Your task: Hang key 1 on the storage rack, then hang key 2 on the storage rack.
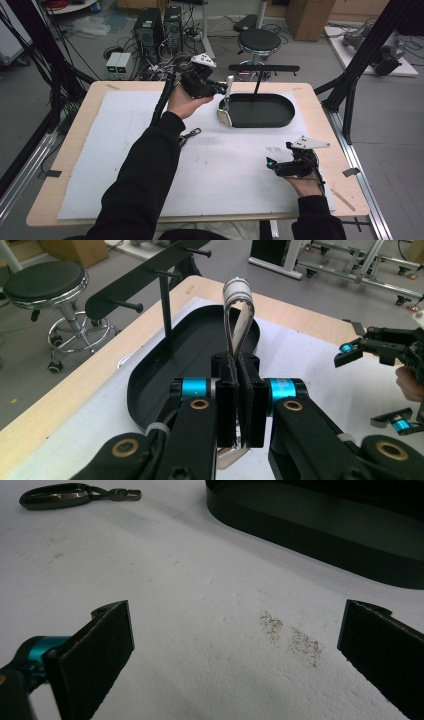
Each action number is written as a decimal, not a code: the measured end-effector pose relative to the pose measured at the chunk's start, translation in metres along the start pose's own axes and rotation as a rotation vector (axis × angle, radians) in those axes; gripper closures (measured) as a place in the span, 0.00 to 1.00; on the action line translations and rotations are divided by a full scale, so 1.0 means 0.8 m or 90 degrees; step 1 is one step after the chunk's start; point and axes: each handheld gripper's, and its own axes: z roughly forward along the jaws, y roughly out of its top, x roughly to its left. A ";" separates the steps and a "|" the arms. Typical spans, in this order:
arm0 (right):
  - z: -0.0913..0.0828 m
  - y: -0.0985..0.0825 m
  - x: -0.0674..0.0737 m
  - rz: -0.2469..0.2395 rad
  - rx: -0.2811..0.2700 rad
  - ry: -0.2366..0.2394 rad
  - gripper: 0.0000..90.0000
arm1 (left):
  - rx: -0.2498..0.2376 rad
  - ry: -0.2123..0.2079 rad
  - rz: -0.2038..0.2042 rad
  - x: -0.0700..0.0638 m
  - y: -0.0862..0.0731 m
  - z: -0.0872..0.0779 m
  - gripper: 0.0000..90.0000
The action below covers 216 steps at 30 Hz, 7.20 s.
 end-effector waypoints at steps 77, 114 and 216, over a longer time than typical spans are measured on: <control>0.007 -0.004 -0.002 0.007 0.015 -0.024 0.01 | -0.069 -0.008 -0.168 0.119 0.055 0.073 0.55; 0.008 -0.004 0.001 0.001 0.016 -0.031 0.01 | 0.019 0.022 -0.093 0.088 -0.063 -0.022 0.02; 0.014 -0.004 0.005 -0.012 0.034 -0.024 0.01 | 0.331 0.048 -0.006 0.043 -0.214 0.040 0.76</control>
